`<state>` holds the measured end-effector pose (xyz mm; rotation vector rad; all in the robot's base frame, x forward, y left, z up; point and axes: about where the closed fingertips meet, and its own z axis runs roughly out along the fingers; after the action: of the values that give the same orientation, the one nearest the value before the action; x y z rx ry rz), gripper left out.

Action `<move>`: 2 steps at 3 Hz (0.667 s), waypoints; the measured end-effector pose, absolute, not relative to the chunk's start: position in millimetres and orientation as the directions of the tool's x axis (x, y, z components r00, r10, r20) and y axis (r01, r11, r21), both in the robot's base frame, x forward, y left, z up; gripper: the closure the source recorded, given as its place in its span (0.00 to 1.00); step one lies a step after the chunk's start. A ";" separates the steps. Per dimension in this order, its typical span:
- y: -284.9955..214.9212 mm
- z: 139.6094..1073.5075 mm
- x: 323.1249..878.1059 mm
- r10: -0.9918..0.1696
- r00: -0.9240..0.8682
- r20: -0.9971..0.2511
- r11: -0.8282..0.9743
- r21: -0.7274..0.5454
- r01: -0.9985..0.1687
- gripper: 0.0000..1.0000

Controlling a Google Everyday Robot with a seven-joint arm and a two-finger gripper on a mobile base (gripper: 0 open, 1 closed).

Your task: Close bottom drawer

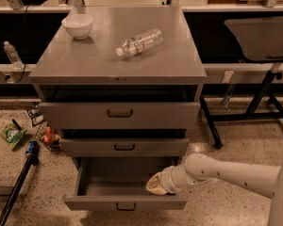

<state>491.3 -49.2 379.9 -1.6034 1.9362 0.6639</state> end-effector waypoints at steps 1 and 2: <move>-44.8 376.2 491.6 -0.720 -0.153 -0.677 0.172 0.039 -0.984 1.00; -44.3 359.5 490.2 -0.690 -0.190 -0.698 0.221 0.046 -0.974 1.00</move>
Offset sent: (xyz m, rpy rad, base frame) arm -0.0009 0.0011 -0.0427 0.0748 0.0022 -0.1324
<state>490.2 -44.3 359.5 -1.5296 1.9527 0.6761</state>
